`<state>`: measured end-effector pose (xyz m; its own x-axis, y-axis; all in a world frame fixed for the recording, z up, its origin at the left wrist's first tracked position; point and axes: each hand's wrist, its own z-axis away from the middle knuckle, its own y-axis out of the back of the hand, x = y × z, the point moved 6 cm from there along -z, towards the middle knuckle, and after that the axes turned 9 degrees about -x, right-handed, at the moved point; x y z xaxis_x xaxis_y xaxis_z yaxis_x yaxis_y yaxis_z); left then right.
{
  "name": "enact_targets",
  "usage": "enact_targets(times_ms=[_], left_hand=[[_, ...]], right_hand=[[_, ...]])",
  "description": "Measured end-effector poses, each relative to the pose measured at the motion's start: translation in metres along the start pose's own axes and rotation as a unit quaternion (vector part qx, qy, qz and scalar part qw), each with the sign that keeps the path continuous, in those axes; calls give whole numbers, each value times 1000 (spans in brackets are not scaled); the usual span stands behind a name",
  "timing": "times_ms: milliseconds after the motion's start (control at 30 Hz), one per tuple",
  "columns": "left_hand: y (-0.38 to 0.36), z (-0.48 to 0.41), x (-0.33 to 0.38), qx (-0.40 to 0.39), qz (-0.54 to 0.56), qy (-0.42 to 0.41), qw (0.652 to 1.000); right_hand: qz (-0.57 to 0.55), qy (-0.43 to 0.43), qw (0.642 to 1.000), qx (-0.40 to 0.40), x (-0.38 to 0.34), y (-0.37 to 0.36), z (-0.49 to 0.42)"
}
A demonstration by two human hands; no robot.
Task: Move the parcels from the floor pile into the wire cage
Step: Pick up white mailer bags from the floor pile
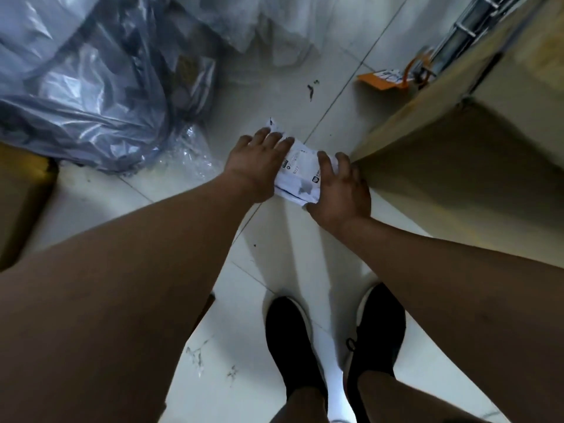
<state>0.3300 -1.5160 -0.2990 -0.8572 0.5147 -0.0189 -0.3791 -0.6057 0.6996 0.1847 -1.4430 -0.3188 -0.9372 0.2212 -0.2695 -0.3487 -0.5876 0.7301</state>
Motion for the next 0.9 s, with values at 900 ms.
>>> enact_targets(times_ms=[900], left_hand=[[477, 451, 253, 28, -39, -178, 983]], right_hand=[[-206, -154, 966, 38, 38, 439, 513]])
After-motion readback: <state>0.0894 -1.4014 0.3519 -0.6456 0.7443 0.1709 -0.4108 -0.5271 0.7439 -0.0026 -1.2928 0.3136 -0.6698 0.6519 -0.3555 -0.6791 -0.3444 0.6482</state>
